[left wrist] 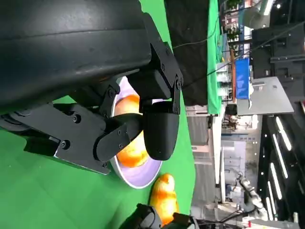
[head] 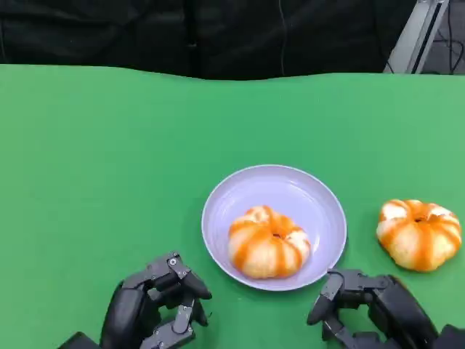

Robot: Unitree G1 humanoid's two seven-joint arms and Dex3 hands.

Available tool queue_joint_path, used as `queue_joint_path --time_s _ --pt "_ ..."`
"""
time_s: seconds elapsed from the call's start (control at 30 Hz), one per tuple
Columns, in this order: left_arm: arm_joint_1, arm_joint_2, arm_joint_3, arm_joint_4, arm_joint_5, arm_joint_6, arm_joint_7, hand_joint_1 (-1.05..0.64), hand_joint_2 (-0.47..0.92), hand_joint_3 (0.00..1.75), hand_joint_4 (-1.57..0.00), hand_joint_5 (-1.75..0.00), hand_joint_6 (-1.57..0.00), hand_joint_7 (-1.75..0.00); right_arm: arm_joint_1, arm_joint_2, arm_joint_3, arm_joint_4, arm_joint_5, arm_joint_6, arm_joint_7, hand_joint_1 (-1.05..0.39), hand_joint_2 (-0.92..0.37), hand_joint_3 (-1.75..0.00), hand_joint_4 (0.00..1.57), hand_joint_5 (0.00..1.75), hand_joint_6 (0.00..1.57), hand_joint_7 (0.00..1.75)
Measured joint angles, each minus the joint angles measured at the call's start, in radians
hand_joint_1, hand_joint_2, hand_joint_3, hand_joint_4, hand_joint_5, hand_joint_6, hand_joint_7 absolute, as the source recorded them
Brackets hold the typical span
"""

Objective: Grasp the bread from the table and place it into the plate.

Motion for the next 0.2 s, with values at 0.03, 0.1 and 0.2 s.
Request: queue_joint_path --time_s 0.03,0.1,0.2 --pt "0.0 -0.001 -0.005 0.0 0.01 -0.001 0.006 -0.11 0.64 0.98 -0.8 -1.66 -0.82 -1.36 0.0 -0.004 -0.001 -0.001 0.008 0.0 0.006 -0.14 -0.59 -0.99 0.79 1.5 0.82 1.22" --pt "0.0 -0.001 -0.011 0.0 0.017 -0.001 0.017 -0.11 0.63 1.0 -0.81 -1.66 -0.82 -1.36 0.0 -0.009 -0.004 -0.002 0.017 0.0 0.011 -0.13 -0.59 -0.99 0.79 1.5 0.82 1.22" --pt "0.001 -0.001 -0.026 -0.009 0.017 -0.001 0.018 -0.11 0.62 1.03 -0.81 -1.65 -0.83 -1.35 0.004 -0.009 -0.008 -0.009 0.031 0.002 0.024 -0.13 -0.59 -0.99 0.8 1.5 0.83 1.21"
